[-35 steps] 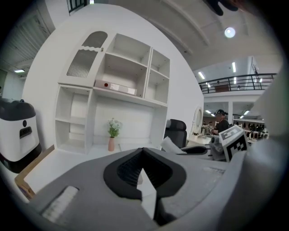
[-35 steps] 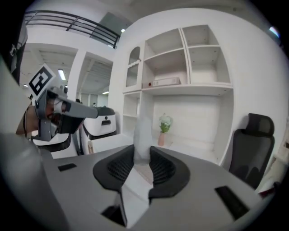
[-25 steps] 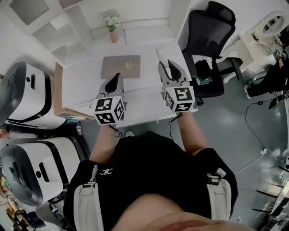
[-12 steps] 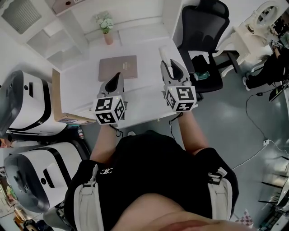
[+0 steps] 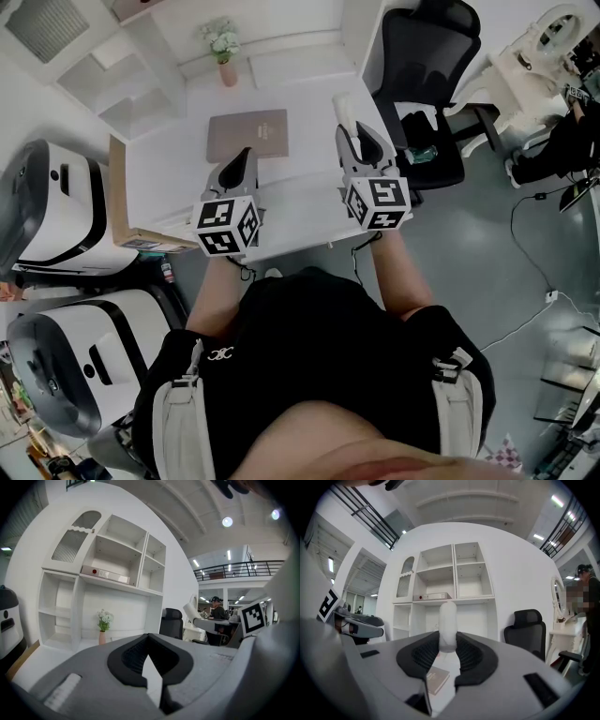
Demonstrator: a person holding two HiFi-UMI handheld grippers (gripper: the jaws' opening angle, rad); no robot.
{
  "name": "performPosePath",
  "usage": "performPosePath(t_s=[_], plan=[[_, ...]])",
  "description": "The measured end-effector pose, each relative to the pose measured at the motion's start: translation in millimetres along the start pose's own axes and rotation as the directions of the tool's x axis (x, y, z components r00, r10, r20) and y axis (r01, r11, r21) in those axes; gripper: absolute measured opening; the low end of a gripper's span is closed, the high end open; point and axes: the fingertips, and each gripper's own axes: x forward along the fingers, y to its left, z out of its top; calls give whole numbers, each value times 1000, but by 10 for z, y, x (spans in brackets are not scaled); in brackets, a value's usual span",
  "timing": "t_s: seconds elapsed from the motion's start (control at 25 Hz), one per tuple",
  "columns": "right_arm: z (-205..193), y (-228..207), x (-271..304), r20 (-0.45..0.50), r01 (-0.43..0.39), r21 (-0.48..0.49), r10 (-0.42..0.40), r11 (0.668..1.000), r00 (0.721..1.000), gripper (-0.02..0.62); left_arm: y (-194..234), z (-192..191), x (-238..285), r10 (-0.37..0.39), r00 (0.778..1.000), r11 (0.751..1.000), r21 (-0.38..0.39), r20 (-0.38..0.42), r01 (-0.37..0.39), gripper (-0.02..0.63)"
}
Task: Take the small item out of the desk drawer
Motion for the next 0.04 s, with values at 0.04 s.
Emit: performPosePath(t_s=[0.04], plan=[[-2,2,-5,0,0,1,0,1000,1000,106,0,-2,-7,0,1000,1000,0,0,0,14]])
